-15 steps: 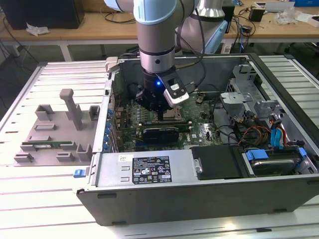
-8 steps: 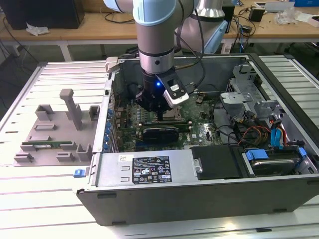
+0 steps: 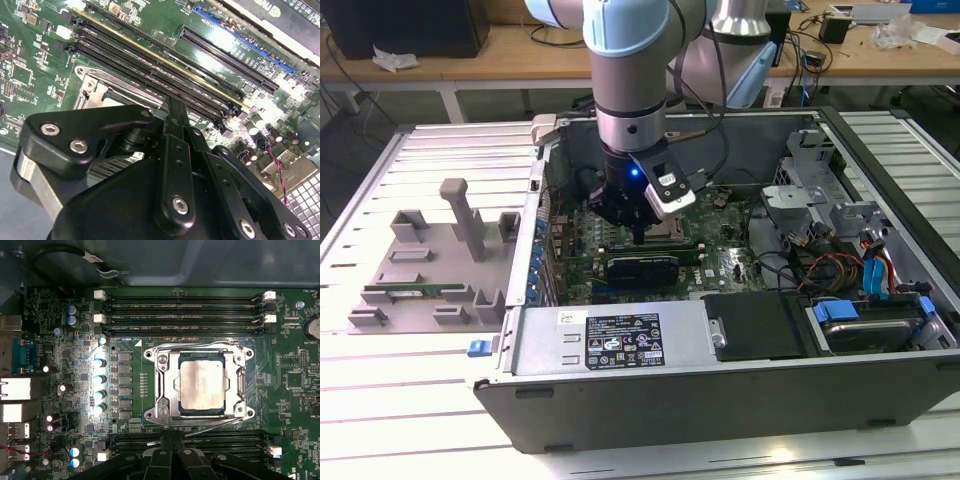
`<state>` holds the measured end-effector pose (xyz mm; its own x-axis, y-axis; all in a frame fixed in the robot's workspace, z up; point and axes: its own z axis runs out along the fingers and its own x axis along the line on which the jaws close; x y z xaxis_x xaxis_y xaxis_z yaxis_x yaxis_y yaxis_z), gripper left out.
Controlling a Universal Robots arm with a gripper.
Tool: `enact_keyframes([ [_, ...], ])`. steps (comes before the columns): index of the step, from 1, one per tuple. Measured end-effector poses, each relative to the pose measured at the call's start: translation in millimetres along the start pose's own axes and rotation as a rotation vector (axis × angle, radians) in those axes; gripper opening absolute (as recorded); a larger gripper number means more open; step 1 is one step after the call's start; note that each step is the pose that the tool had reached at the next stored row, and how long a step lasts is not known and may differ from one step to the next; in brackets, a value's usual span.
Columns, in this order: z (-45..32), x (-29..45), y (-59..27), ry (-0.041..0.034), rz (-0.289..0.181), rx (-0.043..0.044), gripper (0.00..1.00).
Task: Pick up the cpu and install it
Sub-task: 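Install the second cpu locking lever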
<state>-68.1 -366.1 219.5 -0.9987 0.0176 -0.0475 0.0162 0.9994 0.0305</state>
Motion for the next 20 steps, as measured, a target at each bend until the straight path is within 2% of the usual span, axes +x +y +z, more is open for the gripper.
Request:
enact_keyframes([
  [7, 3.8, 2.2, -2.4, 0.0, 0.0, -0.0019, 0.11],
  [10, 5.0, 2.3, -5.1, 0.0002, 0.001, -0.01, 0.11],
  [11, 5.5, 2.5, -6.2, 0.0003, 0.001, -0.018, 0.11],
  [13, 5.9, 2.7, -7.1, 0.0004, 0.001, -0.0264, 0.11],
  [15, 6.3, 4.2, -8.3, 0.0008, 0.002, -0.0491, 0.11],
  [17, 6.4, 6.6, -9.3, 0.001, 0.002, -0.0784, 0.11],
  [18, 6.8, 7.7, -10.3, 0.0013, 0.003, -0.09, 0.11],
  [20, 8.2, 7.8, -12.4, 0.0013, 0.002, -0.096, 0.11],
])
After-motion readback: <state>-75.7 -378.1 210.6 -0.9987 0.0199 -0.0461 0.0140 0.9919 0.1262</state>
